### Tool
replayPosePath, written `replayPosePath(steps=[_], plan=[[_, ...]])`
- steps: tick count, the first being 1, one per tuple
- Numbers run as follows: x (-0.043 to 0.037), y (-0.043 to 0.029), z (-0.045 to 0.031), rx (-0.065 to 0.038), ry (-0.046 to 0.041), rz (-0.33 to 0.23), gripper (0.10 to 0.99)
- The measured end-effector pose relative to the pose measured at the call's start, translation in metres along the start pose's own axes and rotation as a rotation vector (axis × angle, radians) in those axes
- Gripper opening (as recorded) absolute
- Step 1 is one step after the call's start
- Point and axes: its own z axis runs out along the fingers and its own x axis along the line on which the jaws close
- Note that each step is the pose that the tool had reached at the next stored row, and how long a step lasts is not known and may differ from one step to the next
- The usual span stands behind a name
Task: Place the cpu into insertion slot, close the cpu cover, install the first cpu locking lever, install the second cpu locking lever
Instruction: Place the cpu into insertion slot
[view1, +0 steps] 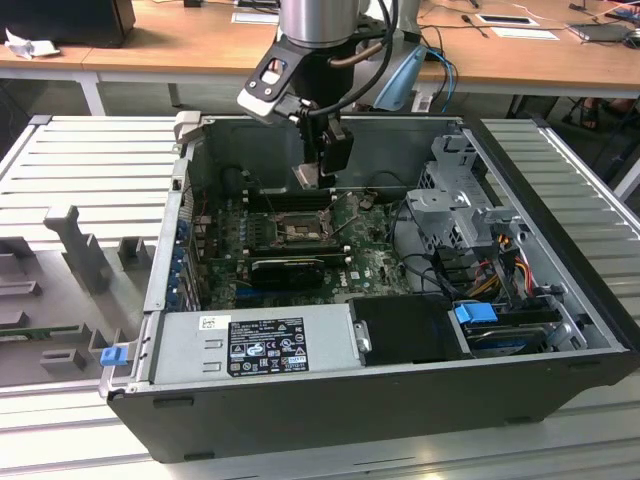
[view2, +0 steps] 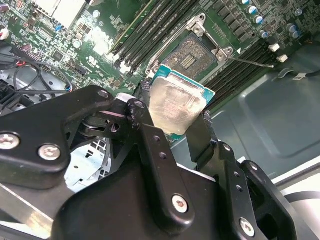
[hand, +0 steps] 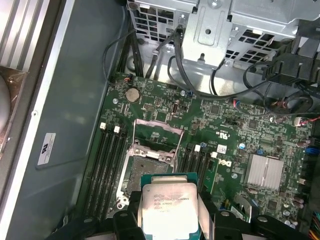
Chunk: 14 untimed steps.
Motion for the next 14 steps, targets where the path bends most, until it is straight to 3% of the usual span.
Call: replayPosePath(steps=[14], plan=[[-0.0002, -0.0006, 0.0068, 0.000, -0.0006, 0.008, 0.529]])
